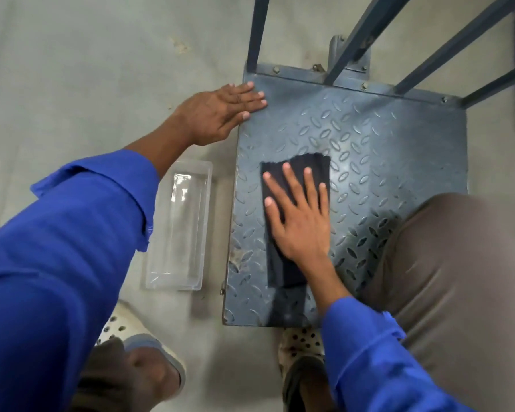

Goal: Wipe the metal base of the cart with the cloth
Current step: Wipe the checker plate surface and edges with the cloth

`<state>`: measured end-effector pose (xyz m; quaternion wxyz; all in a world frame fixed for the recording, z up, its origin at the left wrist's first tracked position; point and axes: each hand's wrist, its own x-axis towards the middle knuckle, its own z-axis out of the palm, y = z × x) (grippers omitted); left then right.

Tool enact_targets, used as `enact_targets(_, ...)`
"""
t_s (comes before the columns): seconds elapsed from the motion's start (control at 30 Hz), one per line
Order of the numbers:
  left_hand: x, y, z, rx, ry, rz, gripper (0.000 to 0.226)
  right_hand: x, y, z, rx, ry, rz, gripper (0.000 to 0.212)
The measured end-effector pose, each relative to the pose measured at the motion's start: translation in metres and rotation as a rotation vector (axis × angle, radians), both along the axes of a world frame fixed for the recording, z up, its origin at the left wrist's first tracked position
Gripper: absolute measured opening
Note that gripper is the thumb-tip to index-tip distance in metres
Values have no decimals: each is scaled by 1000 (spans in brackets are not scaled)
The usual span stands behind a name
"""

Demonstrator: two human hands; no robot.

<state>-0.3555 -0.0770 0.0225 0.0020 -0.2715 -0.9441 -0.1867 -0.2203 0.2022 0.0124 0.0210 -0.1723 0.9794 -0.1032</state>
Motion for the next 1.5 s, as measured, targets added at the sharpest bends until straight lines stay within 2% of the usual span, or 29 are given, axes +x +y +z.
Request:
enact_targets(0.1, 0, 1, -1, -12, 11, 13, 50, -44, -22, -4, 4, 22, -186, 52)
enact_targets(0.2, 0, 2, -2, -78, 2, 7, 52, -41, -65, -6, -9, 40, -75, 52)
enact_targets(0.3, -4, 1, 2, -171, -14, -17, 53, -3, -57, -3, -16, 28, 65, 50)
enact_targets(0.37, -5, -2, 3, -210, -22, -36, 54, 12, -33, -2, -21, 20, 18, 50)
enact_targets(0.5, -7, -5, 5, -280, 31, -113, 55, -33, -47, -2, -22, 8, -218, 52)
enact_targets(0.57, -11, -7, 2, -296, 88, -148, 56, -43, -76, -1, -26, 0, -209, 53)
enact_targets(0.63, -12, -8, -1, -298, 139, -177, 57, -22, -89, -1, -52, 28, -110, 51)
enact_targets(0.7, -14, -7, 0, -273, 157, -205, 56, 14, -76, -2, -79, 49, -67, 49)
enact_targets(0.77, -16, -6, -3, -201, 155, -224, 56, 34, -56, -6, -79, 63, -154, 49)
enact_targets(0.83, -15, -8, -14, -109, 178, -240, 54, 14, -46, -11, -83, 89, -303, 49)
enact_targets(0.9, -14, -9, -25, -23, 225, -264, 51, -19, -48, -13, -72, 109, -360, 50)
enact_targets(0.97, -17, -10, -28, 15, 263, -274, 50, -25, -62, -15, -62, 112, -295, 50)
enact_targets(1.13, -14, -13, -22, 9, 281, -355, 50, 65, -70, -22, -42, 133, -78, 52)
enact_targets(1.2, -8, -12, -22, 18, 282, -374, 51, 49, -49, -18, -11, 135, -100, 54)
enact_targets(1.37, 12, -6, -29, 30, 273, -358, 53, -20, -30, -14, -20, 81, -367, 57)
enact_targets(1.5, 16, -7, -24, 16, 257, -370, 53, 38, -74, -17, -16, 122, -157, 53)
